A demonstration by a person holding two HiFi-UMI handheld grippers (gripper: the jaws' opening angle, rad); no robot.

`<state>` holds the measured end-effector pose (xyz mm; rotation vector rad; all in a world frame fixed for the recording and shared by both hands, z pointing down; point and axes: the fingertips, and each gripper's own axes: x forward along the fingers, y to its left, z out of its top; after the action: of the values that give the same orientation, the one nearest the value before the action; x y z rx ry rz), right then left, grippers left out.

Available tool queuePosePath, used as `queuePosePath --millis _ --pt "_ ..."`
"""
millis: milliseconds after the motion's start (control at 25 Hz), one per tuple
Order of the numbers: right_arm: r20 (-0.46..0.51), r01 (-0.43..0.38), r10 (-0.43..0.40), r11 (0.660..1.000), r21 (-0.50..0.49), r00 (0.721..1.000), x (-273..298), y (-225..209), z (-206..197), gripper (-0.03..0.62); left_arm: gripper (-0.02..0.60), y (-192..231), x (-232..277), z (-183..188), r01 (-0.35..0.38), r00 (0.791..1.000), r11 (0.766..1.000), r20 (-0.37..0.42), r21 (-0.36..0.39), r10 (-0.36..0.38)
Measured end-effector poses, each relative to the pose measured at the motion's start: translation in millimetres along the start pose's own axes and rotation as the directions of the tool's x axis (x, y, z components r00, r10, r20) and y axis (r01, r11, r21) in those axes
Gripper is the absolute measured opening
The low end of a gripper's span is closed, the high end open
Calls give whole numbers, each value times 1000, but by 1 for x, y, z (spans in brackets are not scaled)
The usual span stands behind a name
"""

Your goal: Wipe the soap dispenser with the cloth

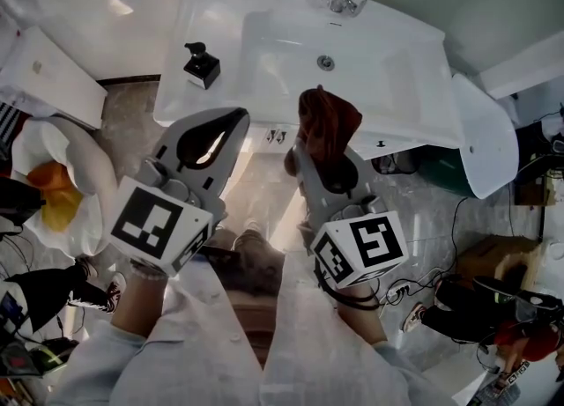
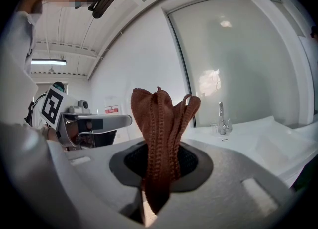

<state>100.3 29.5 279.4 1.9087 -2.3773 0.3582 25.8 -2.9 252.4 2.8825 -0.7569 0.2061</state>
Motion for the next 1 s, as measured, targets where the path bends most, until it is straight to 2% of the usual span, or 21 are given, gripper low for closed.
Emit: queuePosePath --millis 240,440,640,1000 --pt "3 -10 10 1000 -13 1000 9 13 3 81 5 14 -11 -7 3 1000 999 -17 41 -2" --pt "-7 -15 14 999 -31 1000 16 20 5 81 5 24 -15 1 -11 999 1000 32 28 10" --pt "-8 -4 4 999 -39 1000 18 28 3 81 5 30 -27 -3 -15 999 999 38 40 14" --pt "-28 -15 14 999 -32 999 32 25 2 81 5 41 -18 -2 -15 999 999 46 31 13"
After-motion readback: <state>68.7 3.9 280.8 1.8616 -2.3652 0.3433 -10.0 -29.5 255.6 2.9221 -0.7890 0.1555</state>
